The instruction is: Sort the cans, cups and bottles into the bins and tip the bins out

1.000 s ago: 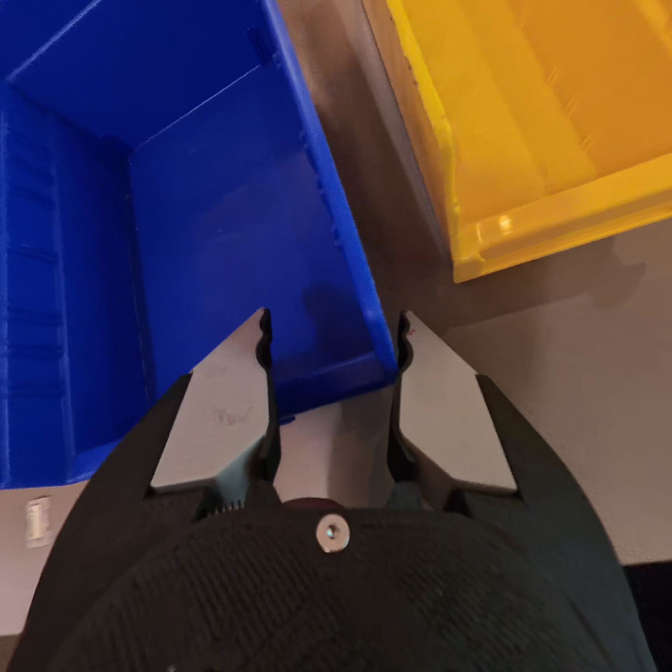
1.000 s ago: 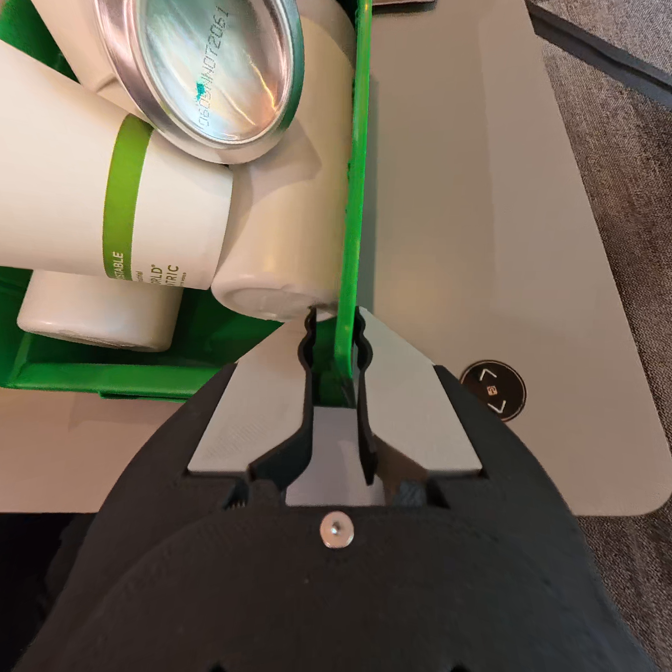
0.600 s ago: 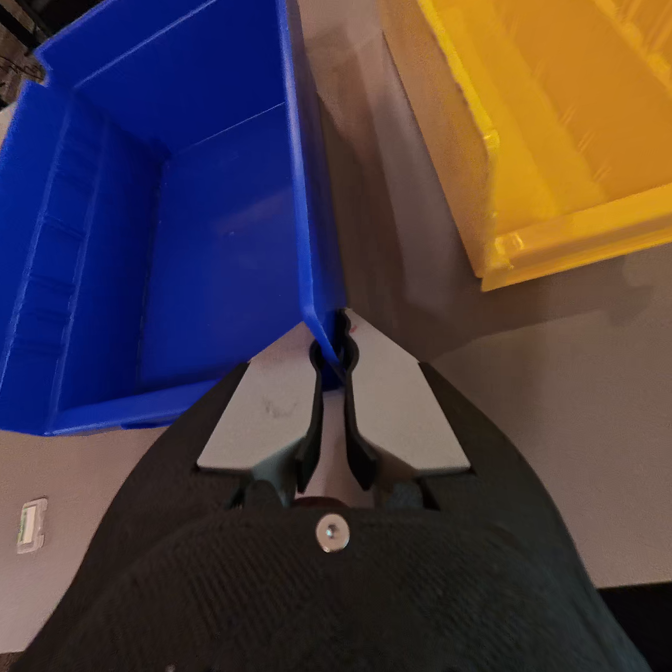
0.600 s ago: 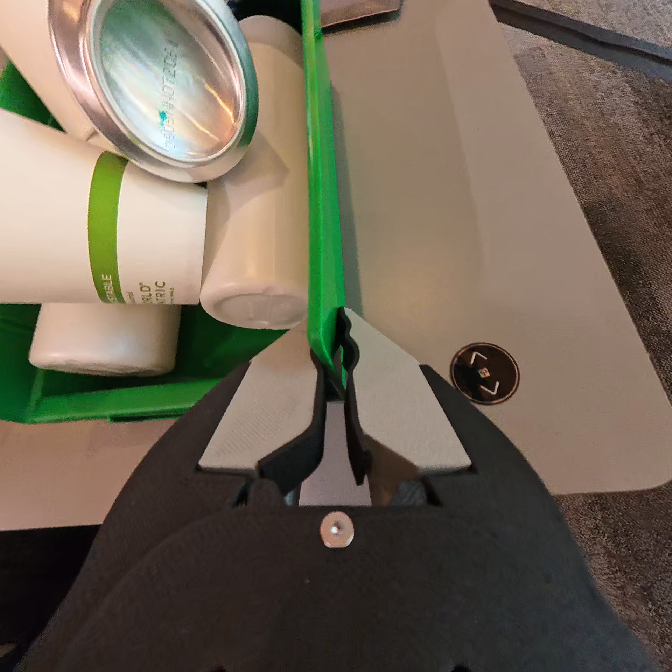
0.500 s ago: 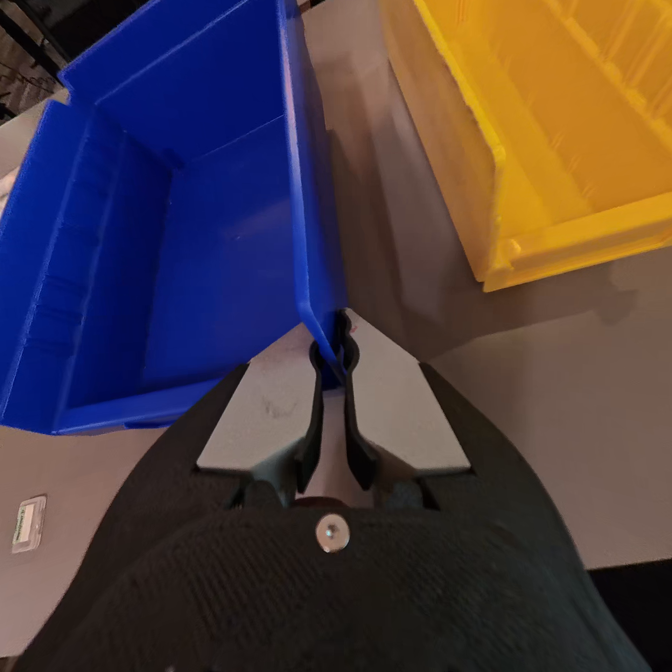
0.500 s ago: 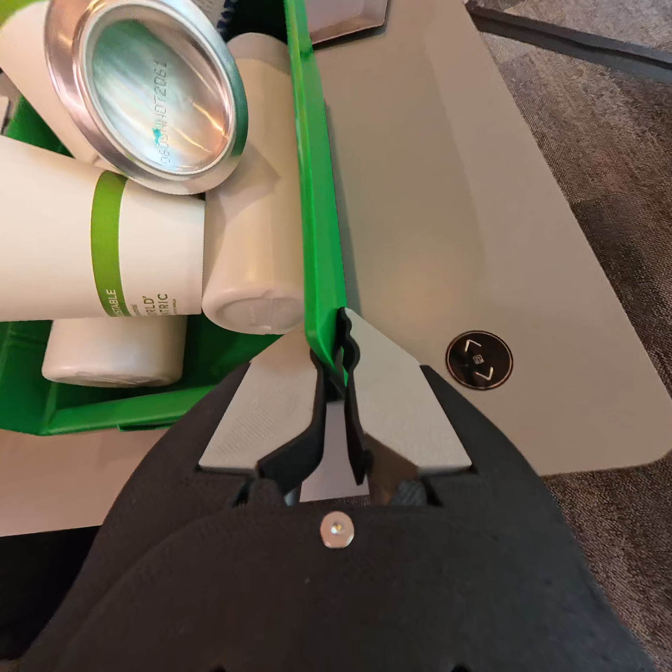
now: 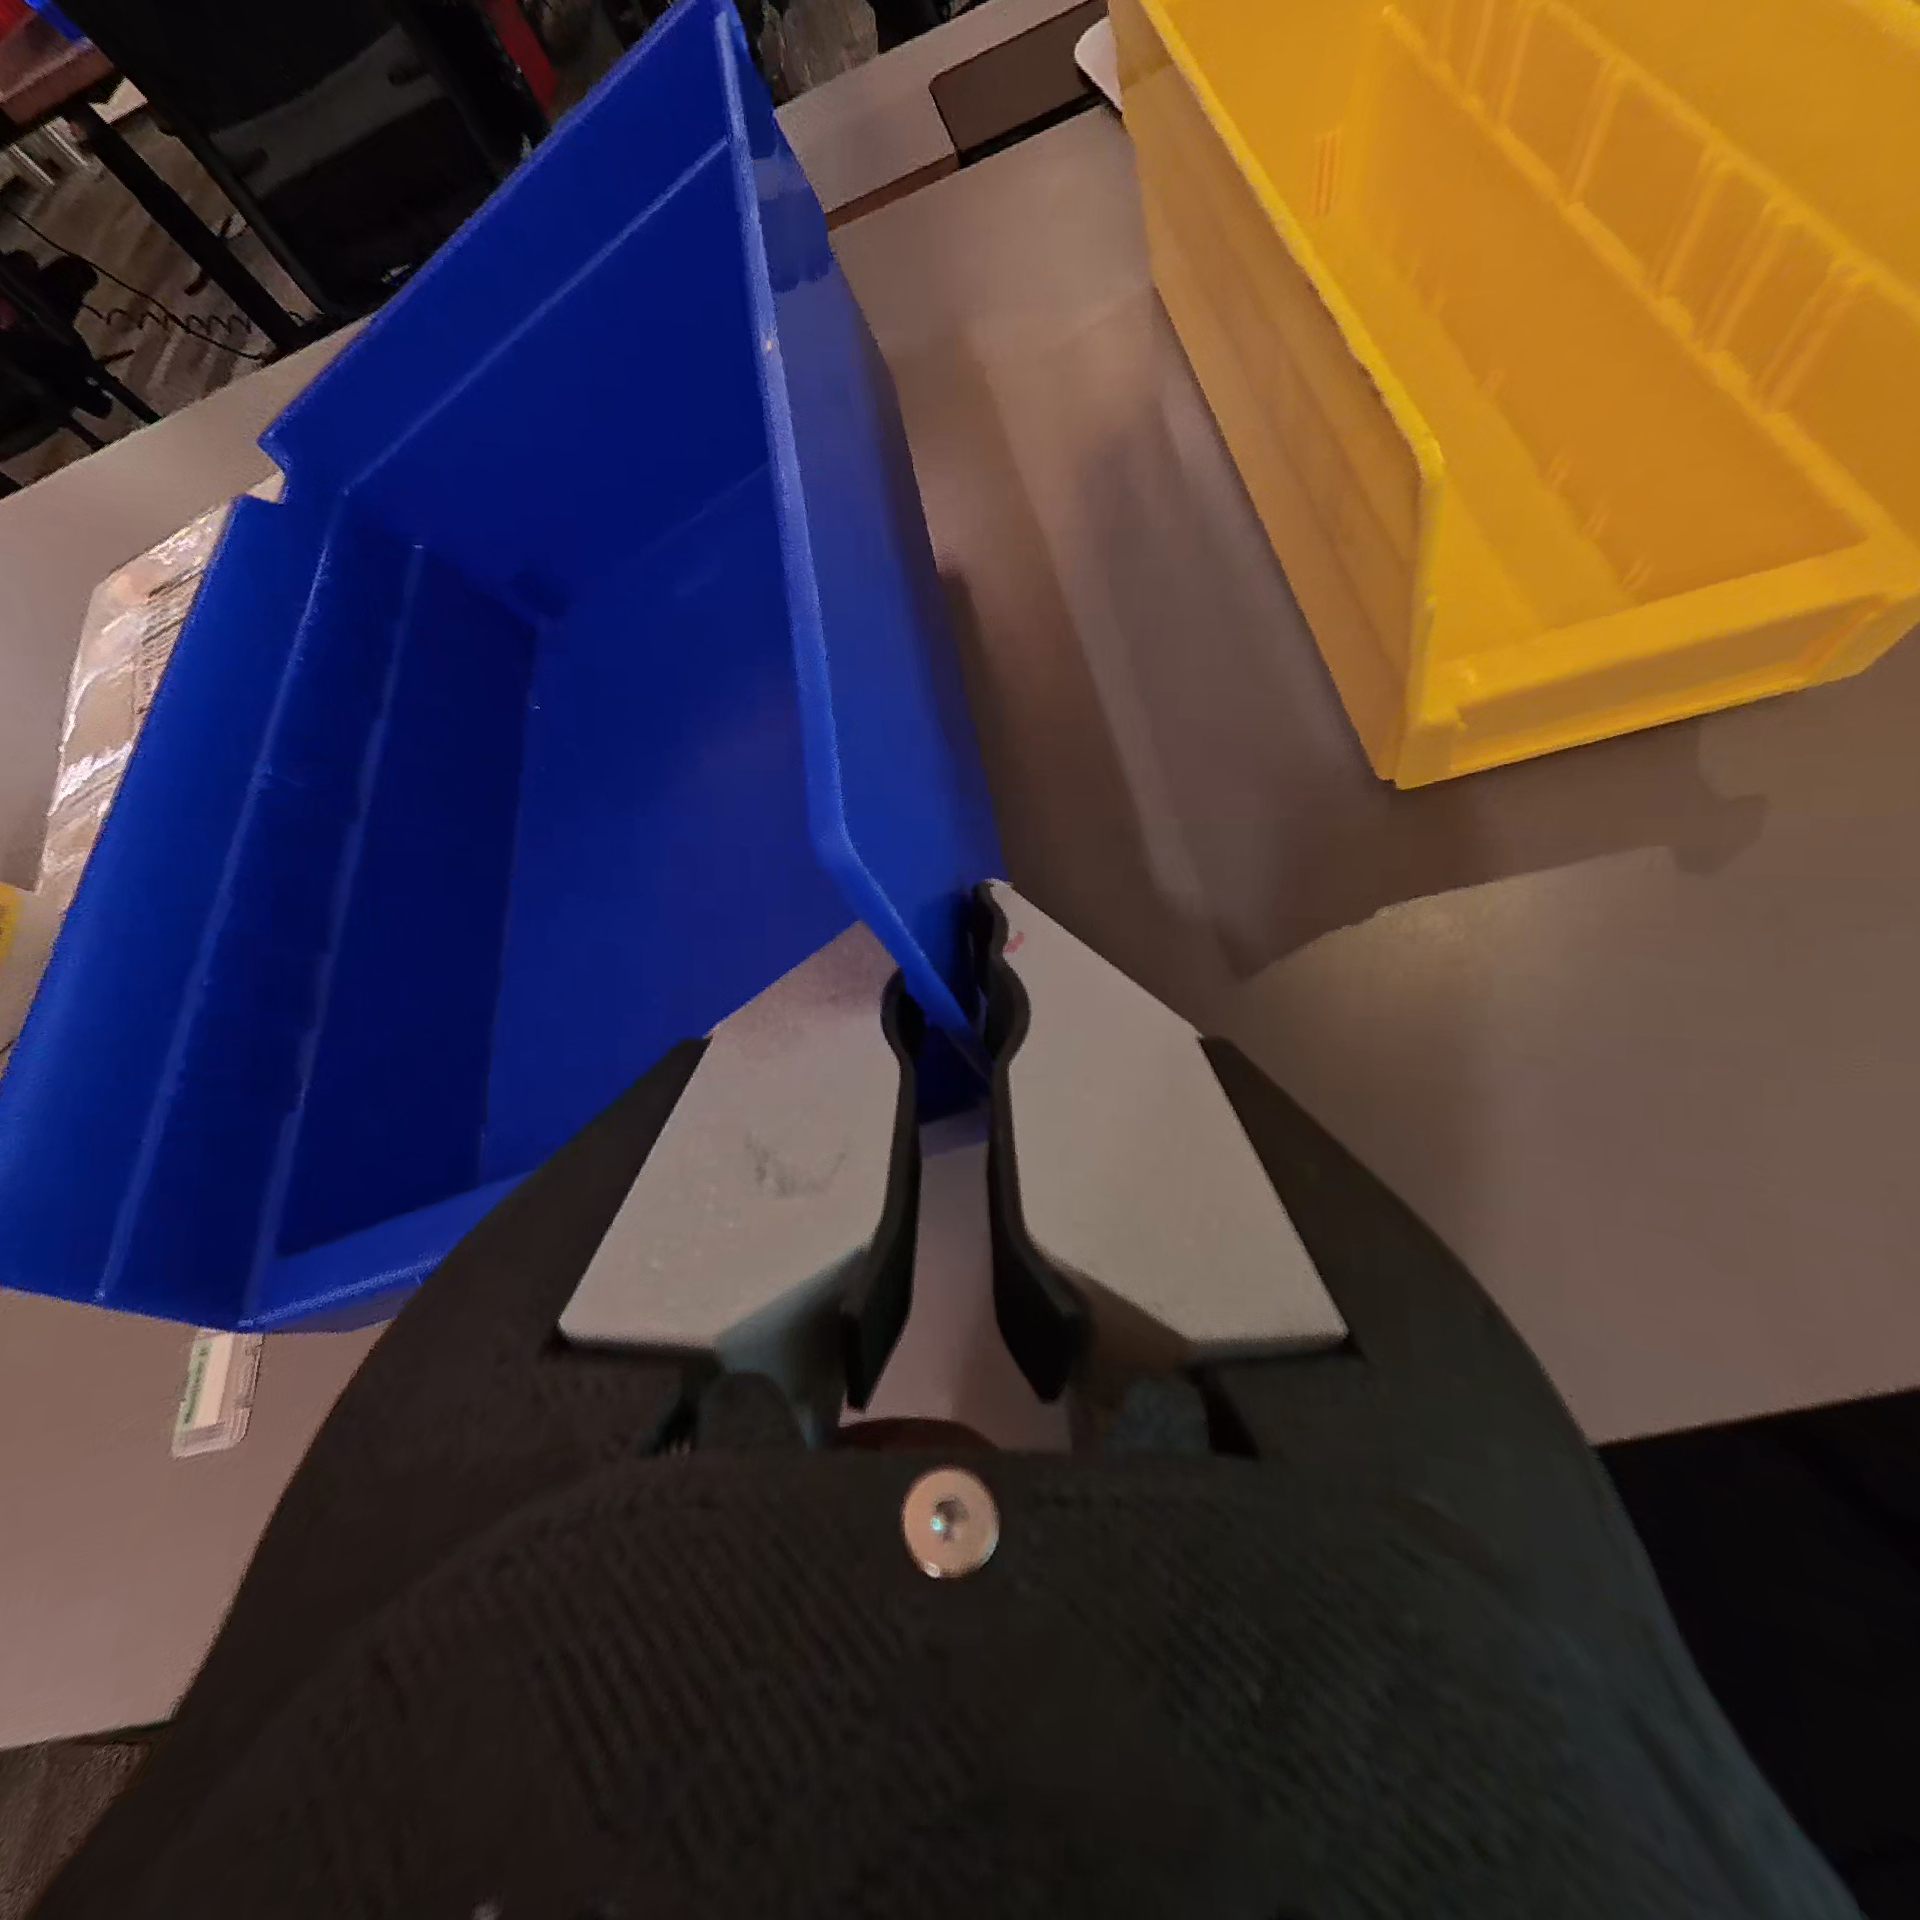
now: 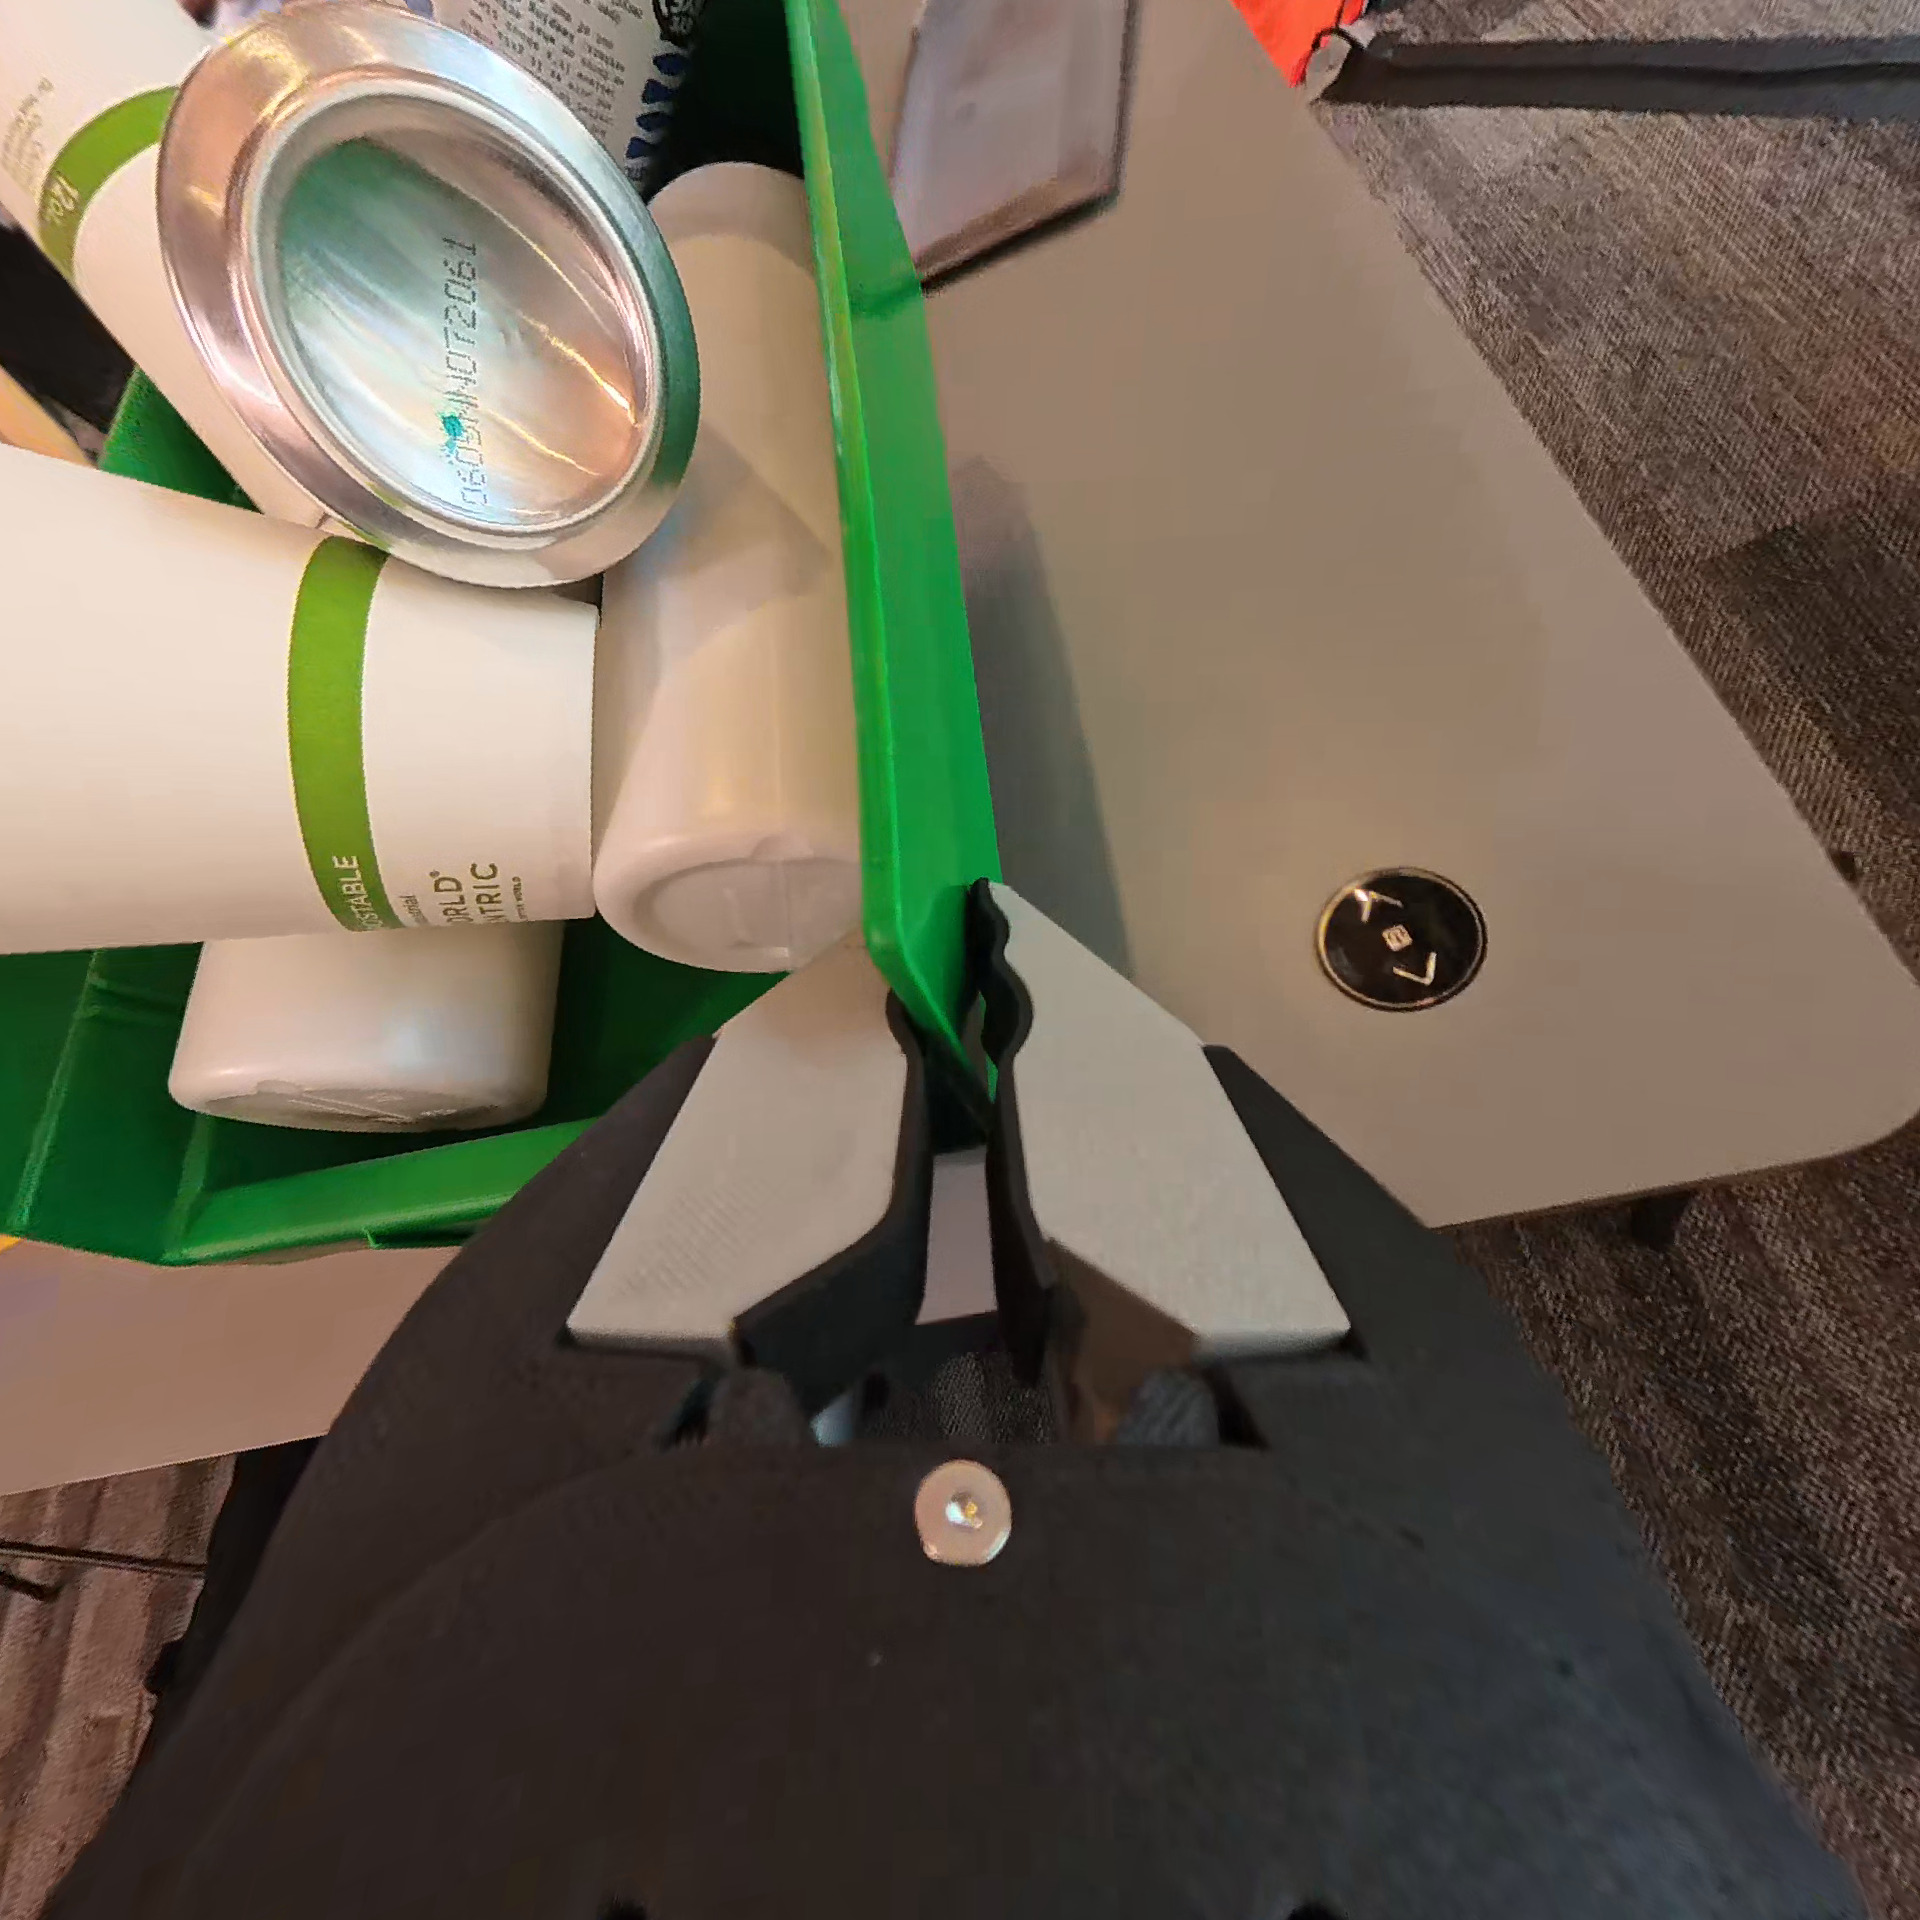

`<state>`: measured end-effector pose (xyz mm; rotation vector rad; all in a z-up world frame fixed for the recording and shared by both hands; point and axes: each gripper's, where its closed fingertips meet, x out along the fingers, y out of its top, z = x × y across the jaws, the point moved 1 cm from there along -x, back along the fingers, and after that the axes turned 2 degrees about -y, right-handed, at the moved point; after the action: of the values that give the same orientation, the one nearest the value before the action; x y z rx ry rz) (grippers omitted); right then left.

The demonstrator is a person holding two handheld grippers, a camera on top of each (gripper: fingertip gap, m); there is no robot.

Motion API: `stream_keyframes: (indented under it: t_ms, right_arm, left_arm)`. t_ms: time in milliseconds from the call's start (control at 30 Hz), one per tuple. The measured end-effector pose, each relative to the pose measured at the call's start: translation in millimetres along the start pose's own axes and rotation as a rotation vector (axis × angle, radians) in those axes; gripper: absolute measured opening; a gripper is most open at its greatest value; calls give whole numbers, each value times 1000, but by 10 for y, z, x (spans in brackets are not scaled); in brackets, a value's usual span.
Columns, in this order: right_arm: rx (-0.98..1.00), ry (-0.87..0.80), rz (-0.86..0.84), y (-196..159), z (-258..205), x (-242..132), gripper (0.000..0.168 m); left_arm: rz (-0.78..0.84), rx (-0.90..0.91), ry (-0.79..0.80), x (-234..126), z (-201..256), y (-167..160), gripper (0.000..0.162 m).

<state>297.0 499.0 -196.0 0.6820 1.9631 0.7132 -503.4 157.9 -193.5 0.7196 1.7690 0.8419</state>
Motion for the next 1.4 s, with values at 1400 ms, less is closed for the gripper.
stream_keyframes:
  t_ms: [1400]
  right_arm:
    - [-302, 485, -314, -2307, -7600, 990, 2]
  left_arm:
    - [256, -42, 236, -2803, -1195, -825, 4]
